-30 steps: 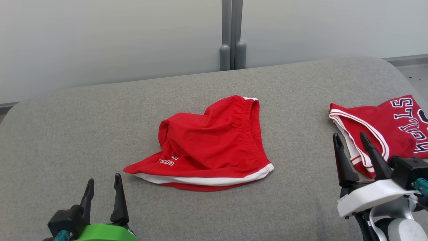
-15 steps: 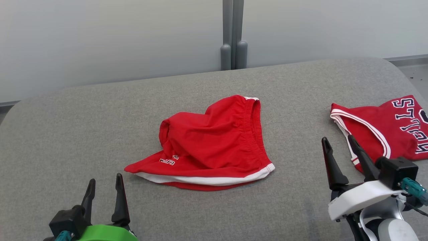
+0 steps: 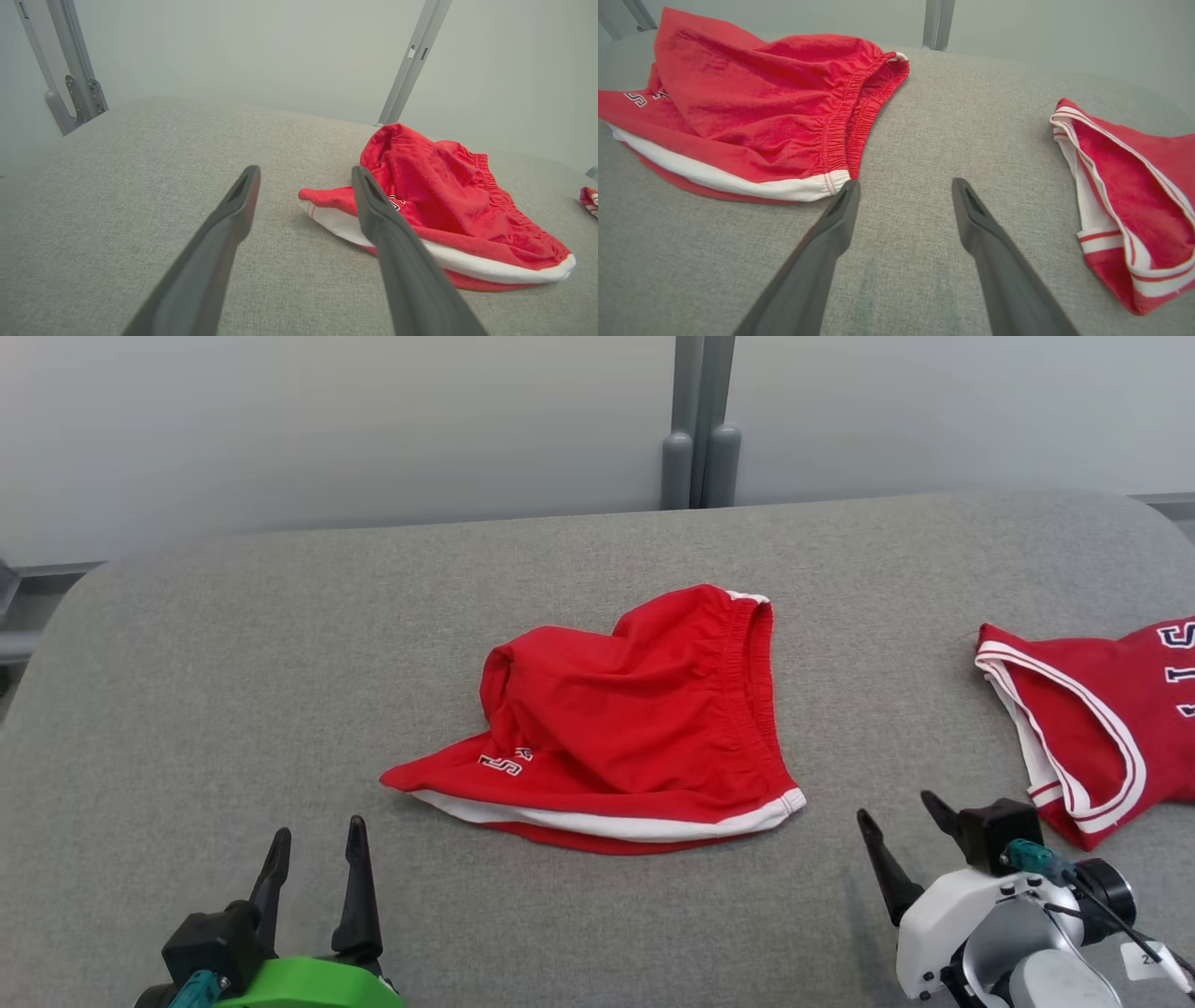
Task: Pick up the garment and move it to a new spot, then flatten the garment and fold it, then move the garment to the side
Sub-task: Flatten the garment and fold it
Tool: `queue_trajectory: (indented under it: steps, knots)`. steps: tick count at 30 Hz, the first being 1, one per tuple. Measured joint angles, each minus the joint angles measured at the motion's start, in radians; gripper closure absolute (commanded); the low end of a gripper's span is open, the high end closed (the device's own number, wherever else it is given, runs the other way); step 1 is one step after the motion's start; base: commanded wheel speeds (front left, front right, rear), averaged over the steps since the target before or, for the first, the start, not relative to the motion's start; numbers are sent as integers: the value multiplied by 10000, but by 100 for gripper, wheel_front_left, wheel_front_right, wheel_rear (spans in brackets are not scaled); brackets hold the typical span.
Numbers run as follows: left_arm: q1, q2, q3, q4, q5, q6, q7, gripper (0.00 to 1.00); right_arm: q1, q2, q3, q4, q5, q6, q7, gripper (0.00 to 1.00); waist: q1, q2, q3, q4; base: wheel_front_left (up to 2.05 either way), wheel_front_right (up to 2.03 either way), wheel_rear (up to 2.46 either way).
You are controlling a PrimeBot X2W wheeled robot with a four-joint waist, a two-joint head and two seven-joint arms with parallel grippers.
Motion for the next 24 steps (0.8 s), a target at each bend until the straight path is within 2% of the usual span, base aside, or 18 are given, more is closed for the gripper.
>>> queue_trajectory:
  steps: [8,18,24]
  knots:
    - [-184,-13,-84,90,67,-54,13,0,-1151,-155,938,2196,121,2,-740,0,0,0,251,500,0,0,0]
    - [-258,15,-123,127,81,-75,27,0,-2212,-301,1676,3912,470,2,-1438,0,0,0,470,974,0,0,0]
    - [-281,40,-128,130,79,-71,33,0,-2648,-309,2174,4535,711,2,-1839,0,0,0,548,1114,0,0,0]
